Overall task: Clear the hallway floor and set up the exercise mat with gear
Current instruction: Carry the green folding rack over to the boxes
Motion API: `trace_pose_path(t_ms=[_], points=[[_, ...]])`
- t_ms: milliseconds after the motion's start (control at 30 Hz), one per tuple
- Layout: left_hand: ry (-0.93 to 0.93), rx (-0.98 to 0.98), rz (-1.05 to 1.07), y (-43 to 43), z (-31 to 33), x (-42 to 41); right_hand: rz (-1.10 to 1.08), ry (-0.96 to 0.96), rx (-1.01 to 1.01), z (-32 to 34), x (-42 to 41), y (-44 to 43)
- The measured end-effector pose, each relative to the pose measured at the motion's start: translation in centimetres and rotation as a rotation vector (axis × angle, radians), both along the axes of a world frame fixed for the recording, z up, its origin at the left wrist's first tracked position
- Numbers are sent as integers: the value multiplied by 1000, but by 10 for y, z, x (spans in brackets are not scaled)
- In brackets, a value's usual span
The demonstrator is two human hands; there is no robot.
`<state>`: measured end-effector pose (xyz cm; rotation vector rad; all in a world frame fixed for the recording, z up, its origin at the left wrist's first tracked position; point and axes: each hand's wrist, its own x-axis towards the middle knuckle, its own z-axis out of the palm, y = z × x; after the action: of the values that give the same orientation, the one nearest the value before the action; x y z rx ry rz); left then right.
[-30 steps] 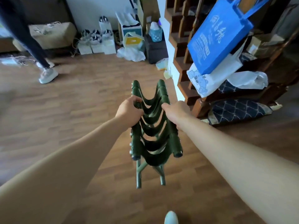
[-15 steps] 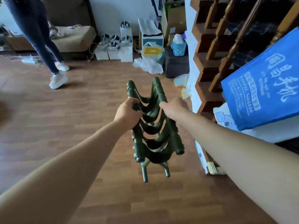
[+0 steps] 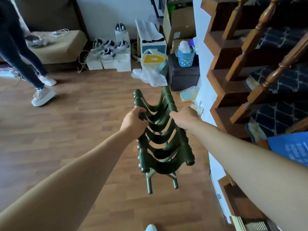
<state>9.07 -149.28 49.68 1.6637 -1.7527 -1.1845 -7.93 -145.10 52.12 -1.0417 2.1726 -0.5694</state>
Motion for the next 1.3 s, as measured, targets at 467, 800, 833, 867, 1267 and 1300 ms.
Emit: trace_pose_path(t_ms=[467, 800, 833, 867, 1267, 1300], points=[[-58, 54, -73, -267, -79, -109, 0, -38, 67, -84, -107, -265], [-81, 97, -112, -426, -213, -163, -23, 28, 103, -216, -166, -419], [-76, 91, -116, -438, -231, -167, -30, 37, 95, -234, -169, -430], [-75, 83, -125, -452, -258, -171, -42, 40, 87, -262, -172, -444], [-85, 53, -154, -527, -459, -182, -108, 183, 90, -468, -190, -511], [-81, 50, -154, -532, -470, -183, -103, 200, 95, -479, -192, -514]])
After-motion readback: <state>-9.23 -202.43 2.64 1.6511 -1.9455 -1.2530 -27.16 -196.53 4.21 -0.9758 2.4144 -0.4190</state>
